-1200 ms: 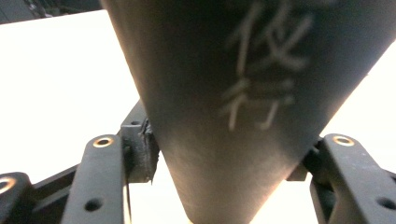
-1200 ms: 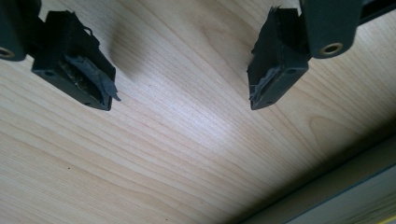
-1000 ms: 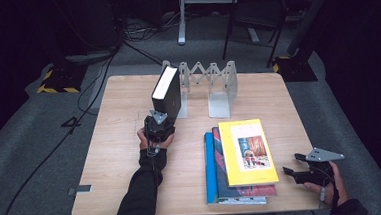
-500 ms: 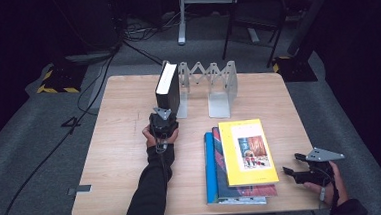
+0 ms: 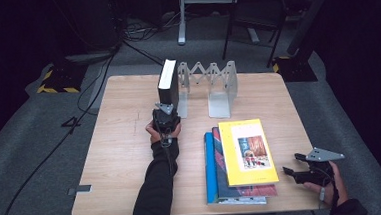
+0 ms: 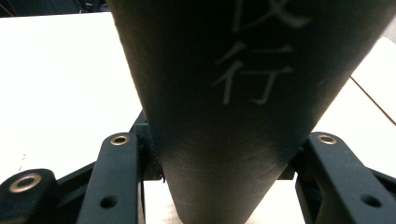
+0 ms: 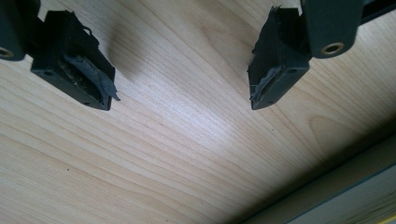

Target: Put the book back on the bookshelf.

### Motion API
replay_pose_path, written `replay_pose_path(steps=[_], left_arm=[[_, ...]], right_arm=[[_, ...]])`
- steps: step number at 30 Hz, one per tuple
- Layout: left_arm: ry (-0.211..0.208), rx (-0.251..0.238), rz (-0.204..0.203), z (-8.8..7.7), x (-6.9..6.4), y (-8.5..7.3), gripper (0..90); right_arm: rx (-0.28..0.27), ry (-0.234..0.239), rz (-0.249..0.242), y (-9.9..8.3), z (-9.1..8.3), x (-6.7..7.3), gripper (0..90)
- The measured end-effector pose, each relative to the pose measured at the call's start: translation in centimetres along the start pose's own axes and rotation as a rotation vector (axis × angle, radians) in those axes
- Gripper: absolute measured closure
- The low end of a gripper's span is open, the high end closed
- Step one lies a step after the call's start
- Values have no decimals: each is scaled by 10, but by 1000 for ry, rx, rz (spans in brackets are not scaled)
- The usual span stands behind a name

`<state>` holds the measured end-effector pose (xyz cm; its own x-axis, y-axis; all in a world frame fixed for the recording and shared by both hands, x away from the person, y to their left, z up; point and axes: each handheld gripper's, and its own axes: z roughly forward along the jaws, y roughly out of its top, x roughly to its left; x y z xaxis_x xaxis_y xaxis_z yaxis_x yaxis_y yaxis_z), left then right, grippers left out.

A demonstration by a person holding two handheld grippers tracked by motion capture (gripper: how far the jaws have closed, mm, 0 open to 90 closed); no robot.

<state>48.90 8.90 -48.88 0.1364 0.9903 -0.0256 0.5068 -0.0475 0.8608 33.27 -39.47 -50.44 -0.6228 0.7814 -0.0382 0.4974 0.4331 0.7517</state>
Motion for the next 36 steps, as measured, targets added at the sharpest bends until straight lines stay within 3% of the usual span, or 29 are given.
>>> replay_pose_path(steps=[3, 4, 9, 13, 16, 20, 21, 28, 36], left_arm=[[5, 0, -11, 4, -1, 2, 508], [8, 4, 9, 5, 0, 4, 504], [-11, 26, 18, 4, 3, 5, 457], [-44, 51, 43, -5, 8, 0, 410], [-66, 42, 62, -14, 11, -4, 406], [-96, 35, 65, -25, 12, -11, 455], [-96, 35, 65, -25, 12, -11, 500], [-72, 31, 70, -17, 8, -7, 509], [-58, 34, 27, -6, 7, 0, 513]], right_arm=[[1, -3, -3, 0, 0, 0, 227], [1, -4, -4, 0, 0, 1, 227], [-2, -5, -8, 0, 0, 1, 227], [-1, -7, -9, 0, -1, 1, 227], [-1, -7, -9, 0, 0, 1, 227], [2, -4, -3, 0, 0, 1, 226], [1, -4, -4, 0, 0, 1, 226], [2, -4, -4, 0, 0, 0, 225], [0, -6, -5, 0, 0, 1, 225]])
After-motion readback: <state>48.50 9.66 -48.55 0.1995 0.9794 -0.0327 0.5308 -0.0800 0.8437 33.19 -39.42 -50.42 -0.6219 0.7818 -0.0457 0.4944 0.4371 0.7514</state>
